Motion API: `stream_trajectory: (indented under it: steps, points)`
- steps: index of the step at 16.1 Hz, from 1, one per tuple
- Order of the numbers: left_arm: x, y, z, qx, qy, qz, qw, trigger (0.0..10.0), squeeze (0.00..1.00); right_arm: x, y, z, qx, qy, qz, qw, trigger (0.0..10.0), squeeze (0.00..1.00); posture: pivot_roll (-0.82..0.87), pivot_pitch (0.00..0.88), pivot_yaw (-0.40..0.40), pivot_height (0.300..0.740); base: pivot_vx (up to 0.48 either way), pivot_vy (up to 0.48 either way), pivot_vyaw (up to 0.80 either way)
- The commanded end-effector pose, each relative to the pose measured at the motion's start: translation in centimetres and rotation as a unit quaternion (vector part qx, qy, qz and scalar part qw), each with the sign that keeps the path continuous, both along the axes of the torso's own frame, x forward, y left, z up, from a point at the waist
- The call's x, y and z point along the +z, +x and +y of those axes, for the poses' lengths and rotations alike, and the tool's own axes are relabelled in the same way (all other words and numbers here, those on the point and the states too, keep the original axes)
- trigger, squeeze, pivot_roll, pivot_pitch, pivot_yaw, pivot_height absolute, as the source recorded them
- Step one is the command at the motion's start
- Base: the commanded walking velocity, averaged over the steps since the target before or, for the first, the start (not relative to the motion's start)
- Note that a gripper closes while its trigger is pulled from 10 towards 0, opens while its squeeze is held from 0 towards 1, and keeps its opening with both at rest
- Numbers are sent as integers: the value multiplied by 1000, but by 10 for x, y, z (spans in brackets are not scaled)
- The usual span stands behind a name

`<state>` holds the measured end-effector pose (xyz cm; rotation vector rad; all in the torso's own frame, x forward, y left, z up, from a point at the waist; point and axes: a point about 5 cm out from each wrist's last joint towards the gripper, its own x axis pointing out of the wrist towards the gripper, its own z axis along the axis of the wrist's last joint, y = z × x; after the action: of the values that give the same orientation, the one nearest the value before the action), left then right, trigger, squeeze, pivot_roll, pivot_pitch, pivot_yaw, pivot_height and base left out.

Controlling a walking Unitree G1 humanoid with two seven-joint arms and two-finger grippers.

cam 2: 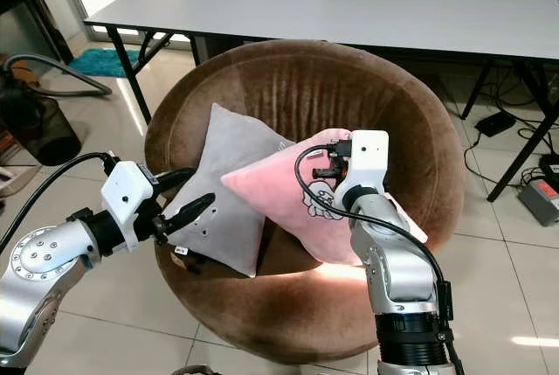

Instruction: Move the pillow to the sofa from floor

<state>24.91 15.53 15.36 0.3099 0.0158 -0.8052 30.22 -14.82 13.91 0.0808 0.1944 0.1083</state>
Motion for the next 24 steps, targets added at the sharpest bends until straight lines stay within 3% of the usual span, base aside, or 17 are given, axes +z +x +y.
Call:
stream_trajectory:
  steps: [1,5,6,7,8,11,14,16,19,22,24]
  points:
    - [2,-2,0,-5,2,1,1000,10000,0,15,2,2,6,-3,-30,1000,10000,0,105,40,37,740,0,0,0]
    - [2,-2,0,-5,2,1,1000,10000,0,15,2,2,6,-3,-30,1000,10000,0,105,40,37,740,0,0,0]
    - [3,-4,2,-20,2,8,1000,10000,0,17,1,1,23,-22,-20,999,10000,0,103,43,39,740,0,0,0]
    - [12,-3,15,-5,-20,2,1000,10000,0,65,6,-9,85,-29,-56,994,10000,0,105,49,40,740,0,0,0]
    - [16,-1,20,10,-31,-6,999,10000,0,82,6,-10,106,-35,-84,990,10000,0,104,50,42,740,0,0,0]
    - [18,7,20,39,-43,-24,998,10000,0,72,5,-3,98,-24,-106,989,10000,0,100,48,41,740,0,0,0]
    - [21,4,19,25,-49,-21,998,10000,0,77,2,0,127,3,-90,988,10000,0,102,48,36,740,0,0,0]
    - [23,0,18,6,-55,-14,998,10000,0,77,2,0,144,-14,-70,987,10000,0,103,51,33,740,0,0,0]
    - [18,-3,19,3,-45,-5,999,10000,0,56,26,3,81,-35,-12,996,10000,0,107,64,34,740,0,0,0]
    - [17,-7,17,-10,-44,10,999,10000,0,32,50,20,63,-34,50,996,10000,0,114,81,31,740,0,0,0]
    - [16,-10,17,-7,-44,13,999,10000,0,22,71,30,32,-51,57,997,10000,0,122,105,25,740,0,0,0]
